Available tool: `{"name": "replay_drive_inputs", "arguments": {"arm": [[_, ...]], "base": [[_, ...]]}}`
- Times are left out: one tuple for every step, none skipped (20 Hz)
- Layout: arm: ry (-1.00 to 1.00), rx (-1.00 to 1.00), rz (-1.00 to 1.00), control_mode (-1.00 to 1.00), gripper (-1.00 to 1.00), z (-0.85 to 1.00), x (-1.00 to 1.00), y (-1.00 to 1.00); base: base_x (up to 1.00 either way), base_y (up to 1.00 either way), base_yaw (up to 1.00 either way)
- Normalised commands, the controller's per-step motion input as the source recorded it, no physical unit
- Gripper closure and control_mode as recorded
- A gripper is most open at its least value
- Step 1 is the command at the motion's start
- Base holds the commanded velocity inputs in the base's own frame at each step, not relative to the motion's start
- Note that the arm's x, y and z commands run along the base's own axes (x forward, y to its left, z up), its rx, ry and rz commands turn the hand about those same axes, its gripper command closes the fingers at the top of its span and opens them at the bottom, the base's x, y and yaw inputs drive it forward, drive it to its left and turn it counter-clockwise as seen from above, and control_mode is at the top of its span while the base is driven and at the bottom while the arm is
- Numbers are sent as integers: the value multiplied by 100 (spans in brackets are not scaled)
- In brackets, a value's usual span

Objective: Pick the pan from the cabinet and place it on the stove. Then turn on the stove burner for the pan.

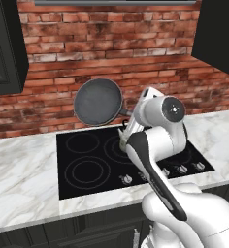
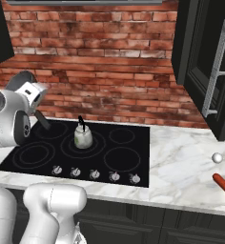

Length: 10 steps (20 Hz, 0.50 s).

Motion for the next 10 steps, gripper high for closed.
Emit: {"name": "replay_drive_inputs", "arguments": {"arm": [[8, 6, -6, -100, 100, -6, 0, 14], [8, 7, -4, -100, 100, -4, 0, 1], [7, 3, 0, -100, 100, -3, 0, 0], [7, 1, 0, -100, 100, -3, 0, 0], [7, 2, 0, -100, 100, -1, 0, 0], [6, 2, 0, -100, 100, -2, 0, 0], [7, 3, 0, -100, 100, 0, 0, 0], [8, 4, 0, -100, 100, -1, 0, 0], [8, 4, 0, -100, 100, -6, 2, 0], [8, 5, 0, -100, 100, -7, 3, 0]], "base": [[0, 0, 0], [0, 0, 0], [0, 0, 0], [0, 0, 0], [0, 0, 0], [0, 0, 0], [0, 0, 0], [0, 0, 0], [0, 0, 0], [0, 0, 0]]}}
